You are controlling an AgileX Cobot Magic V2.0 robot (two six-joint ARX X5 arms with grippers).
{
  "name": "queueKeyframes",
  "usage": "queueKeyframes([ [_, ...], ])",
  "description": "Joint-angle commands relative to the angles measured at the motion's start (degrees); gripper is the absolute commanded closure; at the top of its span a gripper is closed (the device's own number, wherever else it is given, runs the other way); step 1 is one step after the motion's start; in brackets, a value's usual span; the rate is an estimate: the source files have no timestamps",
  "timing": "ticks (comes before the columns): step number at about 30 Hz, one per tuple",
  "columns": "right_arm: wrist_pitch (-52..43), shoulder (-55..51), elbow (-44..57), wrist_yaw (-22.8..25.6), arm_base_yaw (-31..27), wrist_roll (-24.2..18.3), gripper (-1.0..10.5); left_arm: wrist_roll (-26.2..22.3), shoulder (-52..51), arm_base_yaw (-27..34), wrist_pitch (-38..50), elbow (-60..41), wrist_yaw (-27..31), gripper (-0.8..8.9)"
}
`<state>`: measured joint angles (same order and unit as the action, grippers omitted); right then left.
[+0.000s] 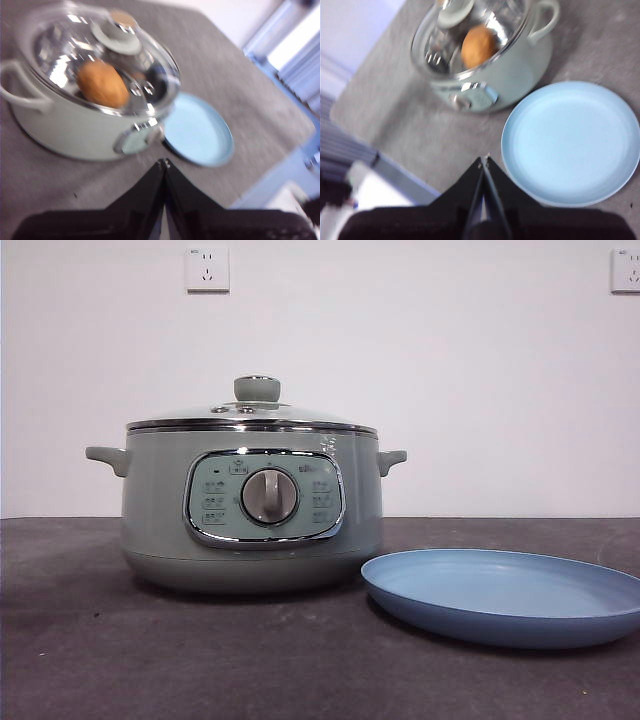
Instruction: Take the potato out from the steamer,put the potato on the plate,close the lid
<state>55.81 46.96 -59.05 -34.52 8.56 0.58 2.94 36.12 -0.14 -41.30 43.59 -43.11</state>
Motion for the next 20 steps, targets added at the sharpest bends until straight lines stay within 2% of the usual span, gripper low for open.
queueKeyframes([
  [1, 2.99, 1.33, -1.77, -0.04, 1.75, -6.32, 9.6, -7.65, 1.97, -1.38, -4.83, 2.27, -0.68, 8.22],
  [8, 3.82, 1.79, -1.99, 0.17, 3.61, -6.69, 9.4, -8.94, 2.58, -3.67, -6.8, 3.69, -0.46, 8.04],
  [10, 3.82, 1.79, -1.99, 0.11, 3.63, -6.67, 8.8, -8.94, 2.58, -3.67, -6.75, 3.69, -0.39, 6.63],
  [11, 3.85, 1.79, -1.99, 0.13, 3.63, -6.67, 8.1, -8.9, 2.58, -3.67, -6.69, 3.69, -0.39, 5.41],
  [12, 3.85, 1.79, -1.99, 0.11, 3.63, -6.51, 6.8, -8.85, 2.58, -3.67, -6.56, 3.69, -0.39, 3.58],
  [13, 3.85, 1.79, -1.99, 0.09, 3.63, -6.43, 5.7, -8.83, 2.58, -3.67, -6.36, 3.69, -0.39, 2.57],
  [14, 3.85, 1.79, -1.99, 0.11, 3.63, -6.43, 4.7, -8.74, 2.58, -3.67, -6.25, 3.72, -0.42, 2.09],
  [15, 3.85, 1.79, -1.99, 0.11, 3.63, -6.43, 3.8, -8.72, 2.58, -3.67, -6.16, 3.72, -0.5, 2.08],
  [16, 3.85, 1.79, -1.99, 0.11, 3.63, -6.43, 3.5, -8.72, 2.58, -3.67, -6.16, 3.72, -0.48, 2.1],
  [20, 3.82, 1.79, -1.99, 0.13, 3.63, -6.45, 3.5, -7.93, 2.58, -3.67, -3.89, 3.72, -0.39, 2.11],
])
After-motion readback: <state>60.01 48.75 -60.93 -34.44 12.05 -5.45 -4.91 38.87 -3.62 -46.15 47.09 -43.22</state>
